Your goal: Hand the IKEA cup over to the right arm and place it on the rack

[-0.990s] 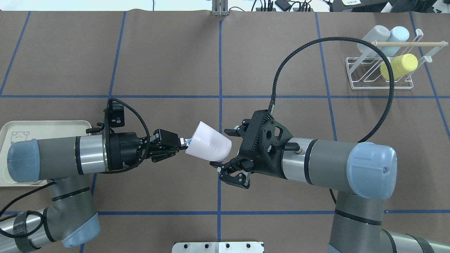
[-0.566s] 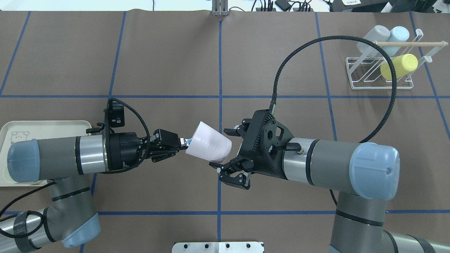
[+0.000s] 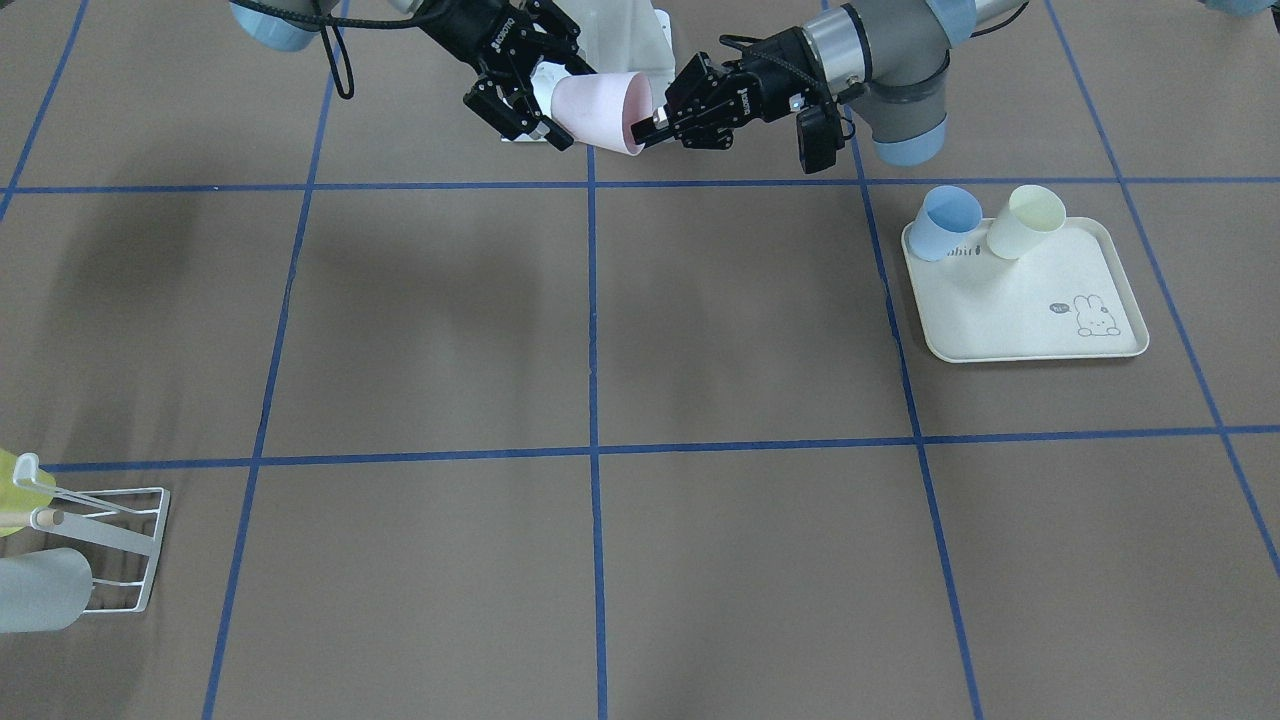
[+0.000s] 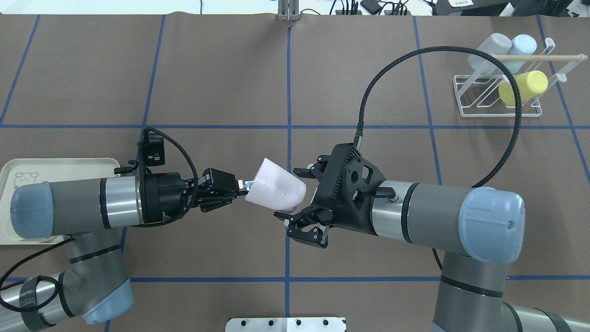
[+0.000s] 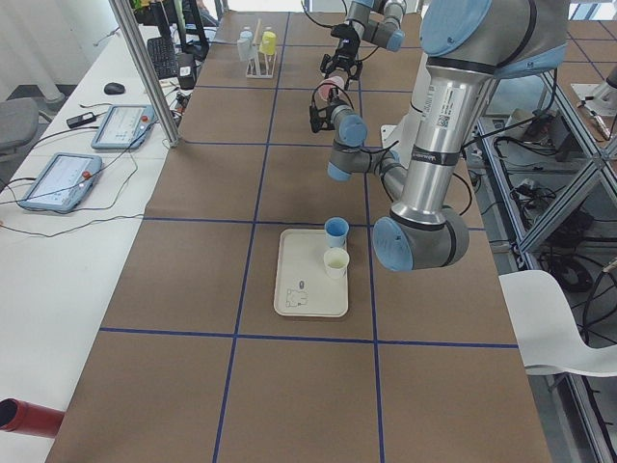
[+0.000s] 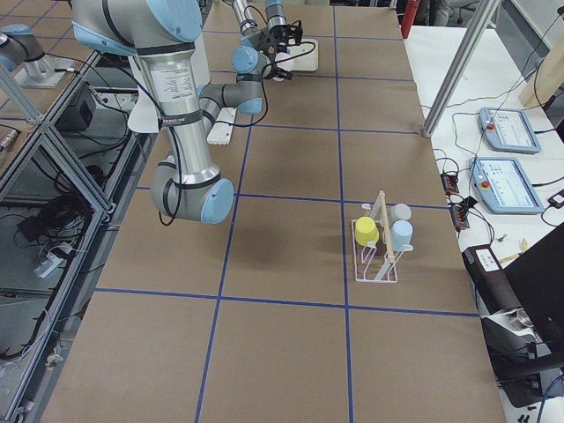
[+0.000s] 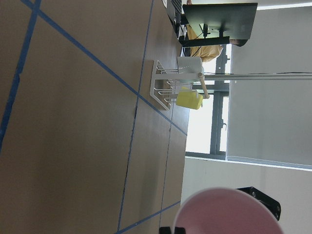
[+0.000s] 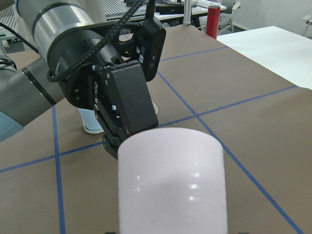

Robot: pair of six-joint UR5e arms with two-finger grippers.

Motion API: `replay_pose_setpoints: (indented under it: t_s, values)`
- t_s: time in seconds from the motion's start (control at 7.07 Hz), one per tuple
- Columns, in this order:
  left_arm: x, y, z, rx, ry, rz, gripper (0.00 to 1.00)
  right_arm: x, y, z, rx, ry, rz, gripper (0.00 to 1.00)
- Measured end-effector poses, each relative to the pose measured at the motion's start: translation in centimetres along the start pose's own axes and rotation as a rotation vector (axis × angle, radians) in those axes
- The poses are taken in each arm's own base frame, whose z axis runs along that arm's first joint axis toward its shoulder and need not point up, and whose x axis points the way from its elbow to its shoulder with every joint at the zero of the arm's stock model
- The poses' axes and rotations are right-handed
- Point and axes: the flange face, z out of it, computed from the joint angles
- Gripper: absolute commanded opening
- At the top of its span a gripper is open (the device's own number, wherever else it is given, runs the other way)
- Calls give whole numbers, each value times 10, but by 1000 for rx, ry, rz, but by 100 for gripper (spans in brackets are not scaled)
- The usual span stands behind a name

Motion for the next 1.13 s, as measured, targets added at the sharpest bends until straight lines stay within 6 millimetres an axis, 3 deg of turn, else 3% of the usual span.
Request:
replay_pose_setpoints:
  t_s: [0.28,0.71,0.85,1.13]
  values:
    - [2,0,1,-1,3,1,0,0,0,0,1,2,0,73]
    - [2,0,1,-1,4,1,0,-1,-7,-3,17,0,-1,35]
    - [2,0,1,-2,5,1,0,-1,-9,-4,20,-2,-1,27]
    - [3,1,1,-3,5,2,99,-2,-11,-6,25,-4,-1,26]
